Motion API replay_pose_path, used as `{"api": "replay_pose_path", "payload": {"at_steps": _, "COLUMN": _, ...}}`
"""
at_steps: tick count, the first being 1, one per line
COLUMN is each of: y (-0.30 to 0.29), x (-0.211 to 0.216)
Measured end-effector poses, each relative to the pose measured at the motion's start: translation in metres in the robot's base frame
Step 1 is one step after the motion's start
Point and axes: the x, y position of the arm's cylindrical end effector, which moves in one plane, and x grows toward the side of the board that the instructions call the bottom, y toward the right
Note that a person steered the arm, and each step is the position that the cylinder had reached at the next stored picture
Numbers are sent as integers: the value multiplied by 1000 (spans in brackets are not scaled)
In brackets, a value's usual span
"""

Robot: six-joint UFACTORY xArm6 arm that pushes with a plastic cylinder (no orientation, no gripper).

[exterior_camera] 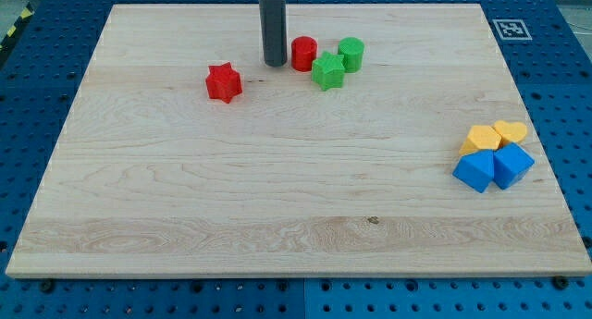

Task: Move the red star towards the red circle

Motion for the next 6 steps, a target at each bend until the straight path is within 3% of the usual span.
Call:
{"api": "replay_pose_path", "payload": {"at_steps": 2, "y": 14, "x": -15}}
{"api": "replay_pose_path", "payload": {"at_steps": 3, "y": -12, "x": -15}}
{"api": "replay_pose_path", "payload": {"at_steps": 5, "y": -148, "x": -15}}
{"api": "replay_pose_path", "payload": {"at_steps": 6, "y": -171, "x": 23}}
